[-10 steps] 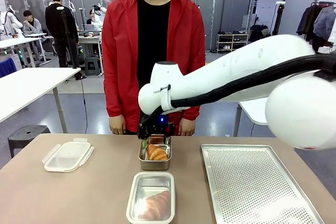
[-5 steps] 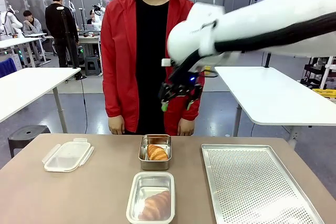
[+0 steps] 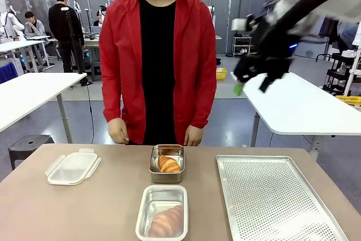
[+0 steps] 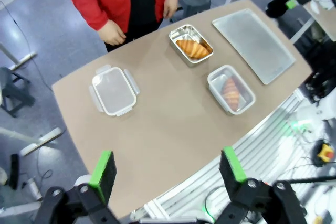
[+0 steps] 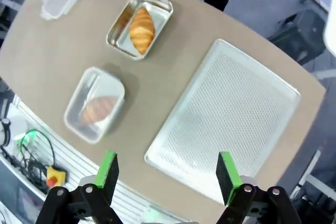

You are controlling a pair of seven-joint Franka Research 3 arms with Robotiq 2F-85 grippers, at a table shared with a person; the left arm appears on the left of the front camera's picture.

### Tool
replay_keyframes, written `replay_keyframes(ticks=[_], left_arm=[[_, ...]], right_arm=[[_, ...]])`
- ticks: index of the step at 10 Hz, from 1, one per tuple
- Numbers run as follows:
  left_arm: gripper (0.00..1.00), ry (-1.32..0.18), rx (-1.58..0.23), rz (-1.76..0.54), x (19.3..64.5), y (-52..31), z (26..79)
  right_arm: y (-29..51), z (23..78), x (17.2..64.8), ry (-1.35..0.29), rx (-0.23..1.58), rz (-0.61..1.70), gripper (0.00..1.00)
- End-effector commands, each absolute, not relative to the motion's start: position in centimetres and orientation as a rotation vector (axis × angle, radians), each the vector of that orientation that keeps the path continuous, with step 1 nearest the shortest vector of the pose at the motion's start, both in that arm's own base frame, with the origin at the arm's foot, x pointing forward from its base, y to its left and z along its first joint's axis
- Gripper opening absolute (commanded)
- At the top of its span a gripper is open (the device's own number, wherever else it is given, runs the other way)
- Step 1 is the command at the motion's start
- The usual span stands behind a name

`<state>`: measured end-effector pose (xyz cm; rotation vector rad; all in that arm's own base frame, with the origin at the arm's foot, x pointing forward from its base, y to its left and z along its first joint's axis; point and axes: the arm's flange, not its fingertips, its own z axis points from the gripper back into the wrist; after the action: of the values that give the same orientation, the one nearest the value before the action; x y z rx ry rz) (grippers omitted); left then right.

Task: Place the bread into the airtight container.
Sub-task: Pick up a Butter Roll and place it into an empty Airtight Container.

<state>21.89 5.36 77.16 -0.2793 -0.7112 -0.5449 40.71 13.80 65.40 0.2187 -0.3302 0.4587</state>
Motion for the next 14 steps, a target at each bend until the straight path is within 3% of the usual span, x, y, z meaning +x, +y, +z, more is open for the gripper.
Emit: replay_keyframes(ticks=[1, 4, 7, 14], left_arm=[[1.0, -0.708, -0.27, -0.56, 21.9, 5.4, 77.4], [1.0, -0.708, -0.27, -0.56, 21.9, 5.4, 77.4], [1.0, -0.708, -0.27, -0.56, 21.9, 5.4, 77.4], [1.0, -0.708, -0.27, -0.56, 21.9, 5.4, 77.4]], right_arm=[[8.8, 67.7, 36.1, -0.318, 0.234, 0.533, 0.93], [3.2, 71.4, 29.6, -0.454, 0.238, 0.476, 0.93], [0.7, 72.4, 26.3, -0.483, 0.246, 0.387, 0.93], [0.8, 73.4, 26.6, -0.483, 0.244, 0.424, 0.93]])
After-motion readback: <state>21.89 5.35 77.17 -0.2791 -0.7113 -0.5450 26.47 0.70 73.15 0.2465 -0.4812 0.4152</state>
